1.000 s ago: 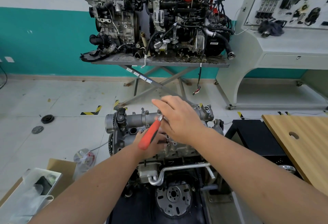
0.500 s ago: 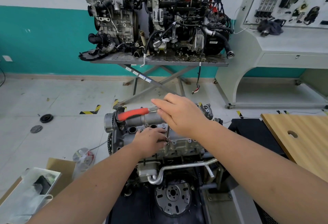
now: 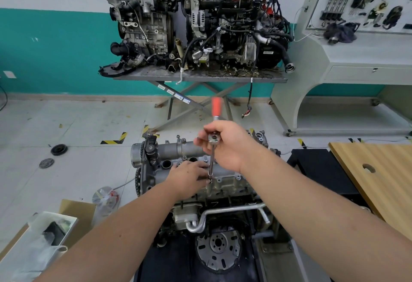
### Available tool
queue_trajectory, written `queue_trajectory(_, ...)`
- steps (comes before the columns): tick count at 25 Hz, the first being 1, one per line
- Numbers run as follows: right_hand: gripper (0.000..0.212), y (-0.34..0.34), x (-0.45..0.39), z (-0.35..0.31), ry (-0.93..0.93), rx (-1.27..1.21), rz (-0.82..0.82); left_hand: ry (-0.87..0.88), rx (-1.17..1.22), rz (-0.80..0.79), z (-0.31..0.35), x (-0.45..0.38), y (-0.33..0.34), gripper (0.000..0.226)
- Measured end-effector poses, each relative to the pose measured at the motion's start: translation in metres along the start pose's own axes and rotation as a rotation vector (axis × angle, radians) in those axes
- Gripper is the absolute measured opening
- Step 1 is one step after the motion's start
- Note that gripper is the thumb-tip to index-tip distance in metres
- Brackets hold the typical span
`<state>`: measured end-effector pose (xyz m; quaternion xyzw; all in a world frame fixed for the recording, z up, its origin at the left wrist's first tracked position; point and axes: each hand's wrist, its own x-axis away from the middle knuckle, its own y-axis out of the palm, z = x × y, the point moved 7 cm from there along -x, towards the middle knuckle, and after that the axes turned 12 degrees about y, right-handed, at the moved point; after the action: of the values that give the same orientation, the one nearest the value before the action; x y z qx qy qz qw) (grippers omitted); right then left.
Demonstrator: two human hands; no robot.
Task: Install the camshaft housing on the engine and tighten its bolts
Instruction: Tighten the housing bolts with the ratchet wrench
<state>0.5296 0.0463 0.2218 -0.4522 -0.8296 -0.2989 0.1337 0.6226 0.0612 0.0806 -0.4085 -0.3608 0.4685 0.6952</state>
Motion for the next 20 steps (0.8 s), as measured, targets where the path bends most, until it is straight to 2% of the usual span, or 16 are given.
queue_trajectory(2,0.024,-0.004,-0.008,0.009,-0.064,-0.237,-0.020,0.018,-0.002,0.013,0.002,0.000,0.000,0.024)
queue_trajectory(4,0.020,-0.010,-0.010,0.015,-0.242,-0.216,0.026,0.022,0.005,0.031,0.003,0.000,-0.002,0.024)
queue_trajectory(5,0.015,-0.013,-0.009,0.016,-0.348,-0.067,0.080,0.018,0.010,0.037,0.002,0.001,-0.004,0.023)
queue_trajectory(7,0.024,-0.016,0.002,0.012,-0.606,0.354,0.221,0.020,0.008,0.041,0.003,0.001,-0.004,0.023)
queue_trajectory(10,0.035,-0.008,0.029,-0.004,-1.211,0.911,0.394,0.016,-0.002,0.039,0.005,0.000,-0.004,0.025)
queue_trajectory(12,0.040,0.004,0.033,-0.004,-1.390,1.236,0.463,0.011,-0.036,0.015,0.003,0.000,-0.004,0.033)
queue_trajectory(13,0.043,0.009,0.033,-0.003,-1.406,1.350,0.455,0.020,-0.048,0.001,0.002,0.000,-0.004,0.039)
queue_trajectory(15,0.044,0.017,0.032,-0.003,-1.379,1.515,0.406,0.060,-0.012,0.009,0.002,-0.004,-0.001,0.037)
queue_trajectory(18,0.049,0.021,0.028,-0.003,-1.228,1.645,0.243,0.014,0.050,0.034,0.003,-0.004,0.002,0.039)
queue_trajectory(20,0.053,0.019,0.029,-0.006,-1.154,1.708,0.169,0.054,0.005,0.053,0.006,-0.003,-0.001,0.036)
